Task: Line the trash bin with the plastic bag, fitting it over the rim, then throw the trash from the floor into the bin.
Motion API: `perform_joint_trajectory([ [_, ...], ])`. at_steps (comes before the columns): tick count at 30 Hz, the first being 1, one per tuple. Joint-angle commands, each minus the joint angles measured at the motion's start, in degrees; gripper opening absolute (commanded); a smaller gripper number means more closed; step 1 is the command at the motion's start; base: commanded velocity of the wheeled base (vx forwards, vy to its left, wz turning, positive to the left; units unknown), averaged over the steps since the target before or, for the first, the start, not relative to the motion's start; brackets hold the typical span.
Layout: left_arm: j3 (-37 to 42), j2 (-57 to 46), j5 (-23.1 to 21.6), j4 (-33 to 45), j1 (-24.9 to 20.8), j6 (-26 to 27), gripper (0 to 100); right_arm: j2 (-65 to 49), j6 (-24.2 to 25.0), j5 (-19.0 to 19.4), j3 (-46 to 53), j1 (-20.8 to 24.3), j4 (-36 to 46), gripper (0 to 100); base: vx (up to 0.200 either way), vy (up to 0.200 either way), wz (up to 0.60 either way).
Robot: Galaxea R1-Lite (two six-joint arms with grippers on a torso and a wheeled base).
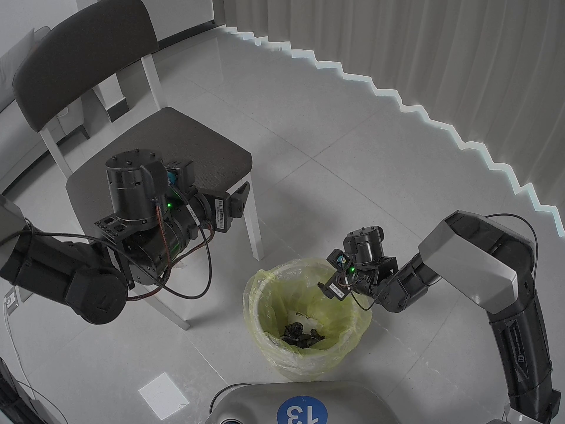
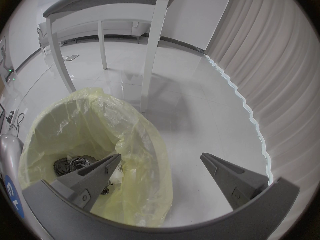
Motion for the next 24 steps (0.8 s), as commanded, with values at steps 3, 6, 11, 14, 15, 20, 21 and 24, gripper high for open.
perform_joint_trajectory([
  [3, 0.0, 0.0, 0.0, 0.0, 0.0, 0.0, 100, 0.7, 0.0, -0.1, -1.0, -0.3, 0.1, 0, 0.0, 0.0, 0.0],
  [6, -0.3, 0.0, 0.0, 0.0, 0.1, 0.0, 100, 0.7, 0.0, -0.1, -1.0, -0.5, 0.1, 0, 0.0, 0.0, 0.0],
  [11, -0.6, -0.6, -0.1, 0.0, 0.1, 0.6, 100, -0.2, 0.0, -0.1, -0.5, -0.5, 0.0, 0, 0.0, 0.0, 0.0],
  [14, -0.5, -0.6, -0.1, 0.0, 0.1, 0.9, 100, -1.3, 0.0, -0.1, -0.5, -0.5, 0.1, 0, 0.0, 0.0, 0.0],
  [15, -0.5, -0.6, -0.1, 0.0, 0.1, 0.9, 100, -1.6, 0.0, -0.1, -0.5, -0.5, 0.0, 0, 0.0, 0.0, 0.0],
  [20, -0.5, -0.5, -0.1, 0.0, 0.1, 0.9, 100, -3.0, 0.0, -0.1, -0.5, -0.6, 0.1, 0, 0.0, 0.0, 0.0],
  [21, -0.5, -0.4, -0.1, 0.0, 0.1, 0.9, 100, -3.2, 0.0, -0.1, -0.5, -0.7, 0.1, 0, 0.0, 0.0, 0.0],
  [24, -0.8, -0.3, -0.1, 0.0, 0.0, 1.0, 100, -2.9, 0.0, -0.1, -0.4, -1.2, 0.3, 0, 0.0, 0.0, 0.0],
])
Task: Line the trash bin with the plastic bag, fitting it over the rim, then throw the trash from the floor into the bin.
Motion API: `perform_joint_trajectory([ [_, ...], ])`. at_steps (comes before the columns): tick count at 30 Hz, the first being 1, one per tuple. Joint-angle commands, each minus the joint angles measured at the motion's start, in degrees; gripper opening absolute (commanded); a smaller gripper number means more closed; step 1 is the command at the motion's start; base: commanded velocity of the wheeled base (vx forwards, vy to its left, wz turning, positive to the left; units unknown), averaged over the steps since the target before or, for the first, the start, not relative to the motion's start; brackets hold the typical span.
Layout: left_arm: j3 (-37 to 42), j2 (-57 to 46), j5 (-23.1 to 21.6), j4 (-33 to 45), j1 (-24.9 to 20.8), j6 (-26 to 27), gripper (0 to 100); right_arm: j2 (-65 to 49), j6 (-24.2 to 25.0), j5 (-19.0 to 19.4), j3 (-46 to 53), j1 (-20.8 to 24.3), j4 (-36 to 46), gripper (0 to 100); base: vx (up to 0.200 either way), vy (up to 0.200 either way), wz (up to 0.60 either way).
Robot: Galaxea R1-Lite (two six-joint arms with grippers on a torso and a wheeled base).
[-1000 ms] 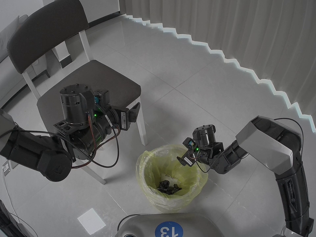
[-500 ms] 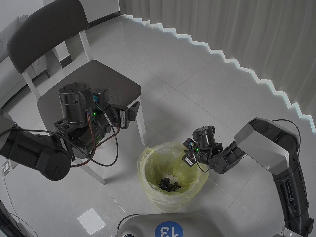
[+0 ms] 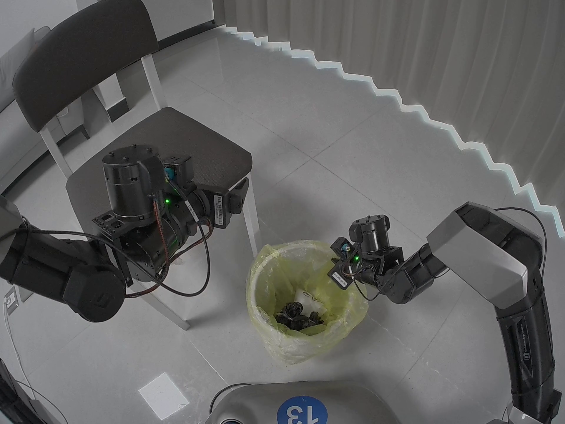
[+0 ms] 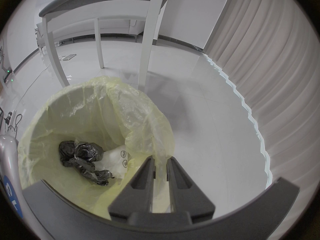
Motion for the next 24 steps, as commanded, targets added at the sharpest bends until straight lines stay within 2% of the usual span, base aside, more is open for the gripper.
perform_joint_trajectory([
  [1, -0.3, 0.2, 0.0, 0.0, -0.1, 0.1, 100, -0.2, 0.0, 0.1, 0.3, -0.4, 0.1, 0, 0.0, 0.0, 0.0],
  [11, -0.1, 0.2, 0.0, 0.0, -0.2, 0.1, 100, 1.1, 0.0, 0.2, 1.8, -0.6, 0.1, 0, 0.0, 0.0, 0.0],
  [12, -0.1, 0.2, 0.0, 0.0, -0.2, 0.1, 100, 1.2, 0.0, 0.2, 1.9, -0.6, 0.1, 100, 0.0, 0.0, 0.0],
  [24, 0.0, 0.1, 0.0, 0.0, -0.1, 0.1, 100, 1.7, 0.1, 0.1, 1.2, -1.3, 0.1, 100, 0.0, 0.0, 0.0],
])
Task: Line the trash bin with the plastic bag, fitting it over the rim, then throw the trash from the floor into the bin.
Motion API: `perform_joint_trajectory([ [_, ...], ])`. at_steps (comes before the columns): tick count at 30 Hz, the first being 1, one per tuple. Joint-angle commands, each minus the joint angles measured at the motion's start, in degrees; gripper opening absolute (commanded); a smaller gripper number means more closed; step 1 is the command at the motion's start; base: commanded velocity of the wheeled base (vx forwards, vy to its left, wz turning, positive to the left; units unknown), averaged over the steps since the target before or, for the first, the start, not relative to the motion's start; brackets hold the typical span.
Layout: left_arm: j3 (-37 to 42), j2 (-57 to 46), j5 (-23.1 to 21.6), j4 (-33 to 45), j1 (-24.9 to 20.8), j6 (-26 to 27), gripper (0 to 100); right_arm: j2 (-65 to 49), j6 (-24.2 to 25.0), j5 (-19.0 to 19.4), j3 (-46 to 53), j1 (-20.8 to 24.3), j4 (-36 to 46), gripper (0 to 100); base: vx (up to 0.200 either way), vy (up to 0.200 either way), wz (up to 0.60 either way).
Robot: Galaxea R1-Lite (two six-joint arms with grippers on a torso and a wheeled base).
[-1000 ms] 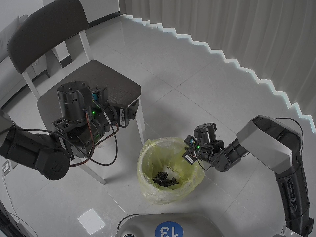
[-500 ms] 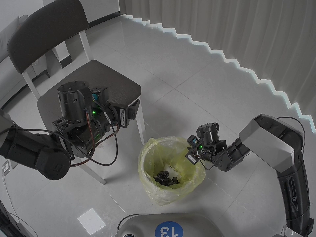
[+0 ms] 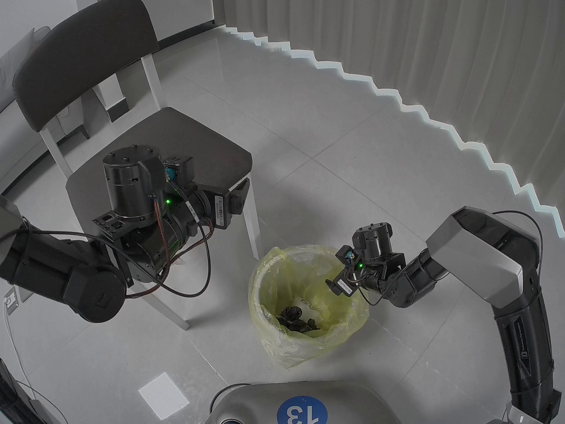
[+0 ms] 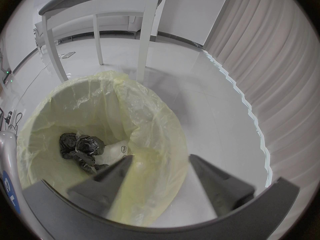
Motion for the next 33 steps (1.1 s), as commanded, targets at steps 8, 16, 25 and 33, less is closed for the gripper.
perform_joint_trajectory([
  [8, -0.2, 0.0, 0.0, 0.0, -0.1, 0.9, 100, 0.0, -0.1, -0.3, -0.3, -0.7, -0.1, 0, 0.0, 0.0, 0.0],
  [16, -0.2, 0.0, 0.0, 0.0, -0.1, 1.0, 100, 0.0, 0.0, -1.3, -0.4, -0.7, -0.1, 0, 0.0, 0.0, 0.0],
  [25, -0.2, -0.1, 0.0, -0.1, 0.0, 1.0, 100, -0.2, -0.2, -1.3, -0.1, -0.7, -0.1, 0, 0.0, 0.0, 0.0],
  [33, 0.0, -0.1, 0.0, -0.1, 0.1, 0.9, 100, 0.1, -0.1, -1.2, -0.4, -0.7, 0.0, 100, 0.0, 0.0, 0.0],
])
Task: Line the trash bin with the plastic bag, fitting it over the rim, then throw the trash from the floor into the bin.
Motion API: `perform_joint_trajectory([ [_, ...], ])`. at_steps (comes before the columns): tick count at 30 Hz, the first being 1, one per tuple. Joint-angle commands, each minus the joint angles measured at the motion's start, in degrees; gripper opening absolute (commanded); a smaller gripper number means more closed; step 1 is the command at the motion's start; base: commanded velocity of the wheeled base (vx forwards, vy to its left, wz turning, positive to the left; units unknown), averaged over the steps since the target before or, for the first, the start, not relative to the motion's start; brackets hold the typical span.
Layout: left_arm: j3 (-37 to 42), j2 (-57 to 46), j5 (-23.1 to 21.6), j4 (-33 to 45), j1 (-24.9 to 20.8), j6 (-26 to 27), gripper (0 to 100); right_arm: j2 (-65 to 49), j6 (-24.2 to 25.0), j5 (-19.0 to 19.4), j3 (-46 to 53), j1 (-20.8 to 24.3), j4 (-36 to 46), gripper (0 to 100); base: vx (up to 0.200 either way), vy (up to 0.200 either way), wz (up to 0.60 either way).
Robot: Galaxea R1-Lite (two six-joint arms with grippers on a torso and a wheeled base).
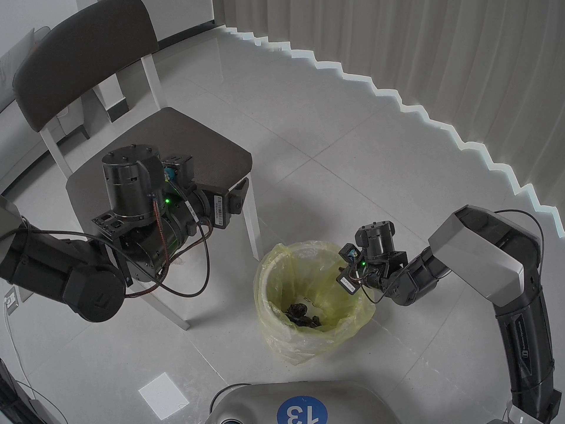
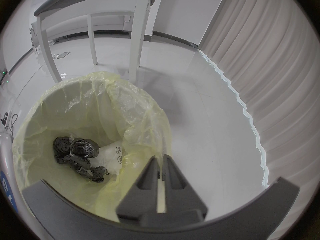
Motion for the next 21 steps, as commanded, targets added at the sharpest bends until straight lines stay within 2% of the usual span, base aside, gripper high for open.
perform_joint_trajectory([
  [1, 0.0, -0.1, 0.0, 0.0, 0.0, 0.0, 100, 0.1, 0.1, -0.1, -0.3, 0.0, -0.3, 100, 0.0, 0.0, 0.0],
  [11, 0.0, -0.2, 0.0, 0.0, 0.0, 0.1, 100, -0.4, 0.0, -0.1, -0.2, -0.1, -0.2, 100, 0.0, 0.0, 0.0],
  [12, 0.0, -0.3, 0.0, 0.0, 0.0, 0.1, 100, -0.3, 0.0, -0.1, -0.3, 0.0, -0.3, 0, 0.0, 0.0, 0.0],
  [21, 0.3, -0.5, 0.0, 0.0, 0.0, 0.1, 100, -0.6, 0.1, -0.3, -0.8, 0.0, -0.3, 0, 0.0, 0.0, 0.0],
])
